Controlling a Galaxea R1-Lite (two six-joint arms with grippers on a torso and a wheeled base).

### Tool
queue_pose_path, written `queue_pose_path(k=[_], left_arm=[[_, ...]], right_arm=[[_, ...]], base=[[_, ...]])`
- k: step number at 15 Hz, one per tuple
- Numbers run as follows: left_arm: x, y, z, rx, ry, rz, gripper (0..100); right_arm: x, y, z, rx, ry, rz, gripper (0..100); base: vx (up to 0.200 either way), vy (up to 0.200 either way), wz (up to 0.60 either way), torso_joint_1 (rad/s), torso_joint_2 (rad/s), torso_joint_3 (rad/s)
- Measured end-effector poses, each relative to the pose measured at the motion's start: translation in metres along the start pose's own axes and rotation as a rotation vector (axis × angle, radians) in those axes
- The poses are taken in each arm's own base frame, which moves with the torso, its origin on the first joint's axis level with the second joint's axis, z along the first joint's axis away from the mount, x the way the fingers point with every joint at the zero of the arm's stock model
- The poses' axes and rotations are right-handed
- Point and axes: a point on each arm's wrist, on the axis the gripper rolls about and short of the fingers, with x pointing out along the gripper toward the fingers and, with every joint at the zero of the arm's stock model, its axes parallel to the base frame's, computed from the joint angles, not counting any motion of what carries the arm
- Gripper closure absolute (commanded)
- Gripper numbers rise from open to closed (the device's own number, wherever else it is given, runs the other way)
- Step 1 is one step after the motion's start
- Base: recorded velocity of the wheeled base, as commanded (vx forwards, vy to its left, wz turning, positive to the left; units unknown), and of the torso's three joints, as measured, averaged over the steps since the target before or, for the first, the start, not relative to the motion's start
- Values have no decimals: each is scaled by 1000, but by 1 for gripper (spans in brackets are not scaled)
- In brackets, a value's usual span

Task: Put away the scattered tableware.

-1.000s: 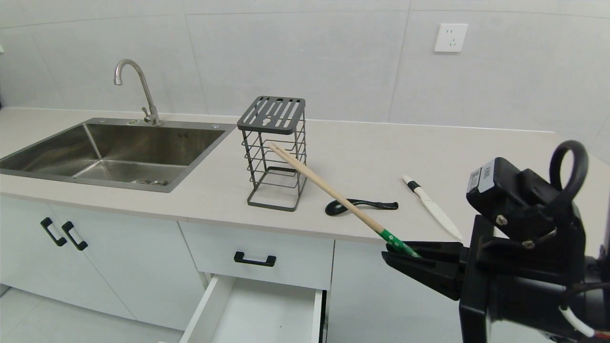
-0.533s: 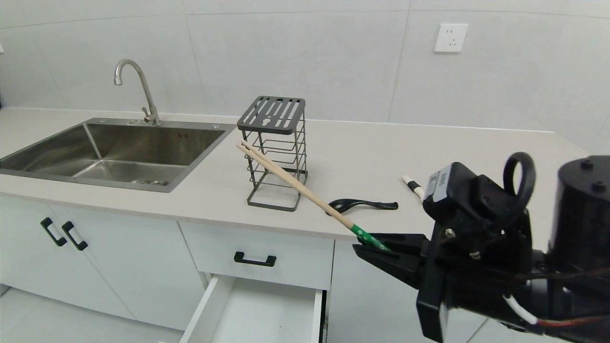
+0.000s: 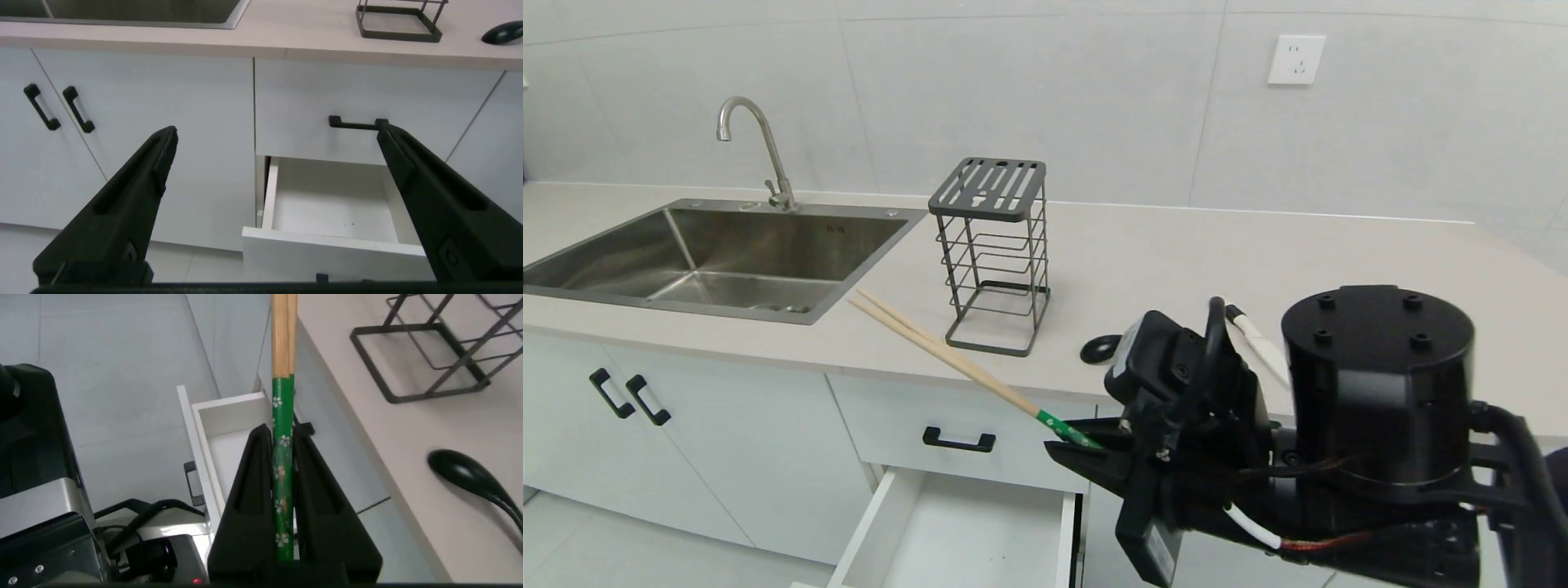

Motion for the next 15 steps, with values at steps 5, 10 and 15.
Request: queue_pose_path(k=[5,10,15], left_arm=[[0,0,0,0,1,0,0],[0,0,0,0,0,0,0],[0,0,0,0,1,0,0]], right_arm=[[24,7,3,-10,6,26,100],[32,8,-1,-11,27,32,100],[39,7,0,-11,27,33,100]], base=[[0,0,0,-168,334,158],[0,0,0,-183,357,169],[0,0,0,-244,445,208]])
